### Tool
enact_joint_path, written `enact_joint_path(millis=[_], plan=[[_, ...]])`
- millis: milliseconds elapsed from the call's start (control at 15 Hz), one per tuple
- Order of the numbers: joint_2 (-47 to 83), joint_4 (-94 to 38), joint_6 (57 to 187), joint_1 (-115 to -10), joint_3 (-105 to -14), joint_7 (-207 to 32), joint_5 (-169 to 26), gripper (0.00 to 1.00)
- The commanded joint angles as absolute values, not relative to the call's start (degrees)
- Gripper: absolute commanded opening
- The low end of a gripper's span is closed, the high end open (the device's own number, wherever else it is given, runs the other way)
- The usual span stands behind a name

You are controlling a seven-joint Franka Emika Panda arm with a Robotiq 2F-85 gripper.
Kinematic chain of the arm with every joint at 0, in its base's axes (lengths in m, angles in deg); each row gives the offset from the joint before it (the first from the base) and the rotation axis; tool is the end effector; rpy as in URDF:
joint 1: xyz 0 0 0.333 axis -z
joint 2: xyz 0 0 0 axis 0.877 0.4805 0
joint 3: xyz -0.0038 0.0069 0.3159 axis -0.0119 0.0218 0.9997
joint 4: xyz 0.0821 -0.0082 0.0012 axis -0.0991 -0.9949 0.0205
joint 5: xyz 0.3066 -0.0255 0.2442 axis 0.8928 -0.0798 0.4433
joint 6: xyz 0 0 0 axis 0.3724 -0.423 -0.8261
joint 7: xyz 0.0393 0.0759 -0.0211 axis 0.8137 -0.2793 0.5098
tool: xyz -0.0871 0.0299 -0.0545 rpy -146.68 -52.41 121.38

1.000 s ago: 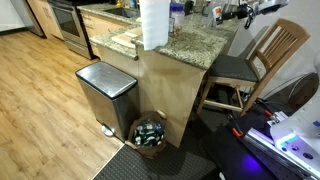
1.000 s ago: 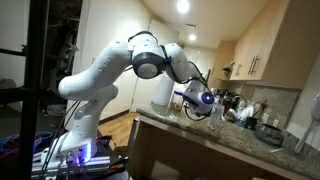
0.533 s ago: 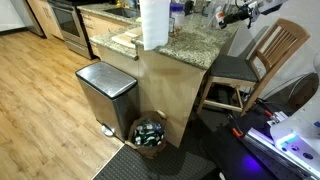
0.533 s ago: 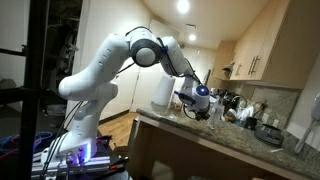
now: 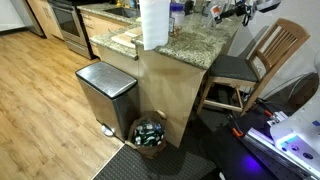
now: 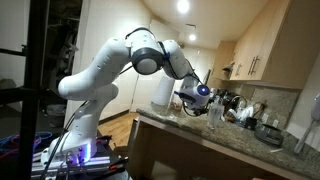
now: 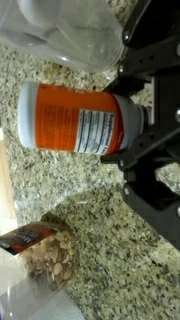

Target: Take the white bottle and put it upside down on the clear bottle

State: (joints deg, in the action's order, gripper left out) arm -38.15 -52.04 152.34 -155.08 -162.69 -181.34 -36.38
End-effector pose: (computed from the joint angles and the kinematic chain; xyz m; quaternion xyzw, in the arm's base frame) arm 0.5800 -0.2515 0.3612 -0.1681 0.8622 0.1272 0.4607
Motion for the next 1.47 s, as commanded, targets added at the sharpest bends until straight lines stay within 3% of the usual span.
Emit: enact_joint_path(millis=[0,133,200,267,333,800,867,1267,1333,1400], plan=[[-46.77,-49.96,146.45,-152.36,-158.83,-173.99,-38.85,0.25],[-43.85,-50.77,147.69,-153.76,-160.56,-176.21,-38.24,0.25],[-44.94,-50.55,147.14,-153.65,-160.47,-175.71,-38.3,0.5],[-45.28,-50.53,147.22,-153.65,-160.6,-175.71,-38.31,0.5],[-45.3,-50.53,147.22,-153.68,-160.63,-175.72,-38.31,0.25],[-53.27,-44.17,132.63,-154.97,-160.13,-161.27,-45.15,0.25],[-52.69,-53.5,140.08,-152.88,-153.52,-158.83,-41.1,0.25],[-59.4,-61.13,144.23,-154.44,-138.36,-146.3,-31.3,0.25],[-55.04,-57.1,139.46,-155.36,-143.45,-149.28,-31.48,0.25],[-54.95,-57.9,140.11,-155.57,-141.66,-148.46,-30.02,0.5]])
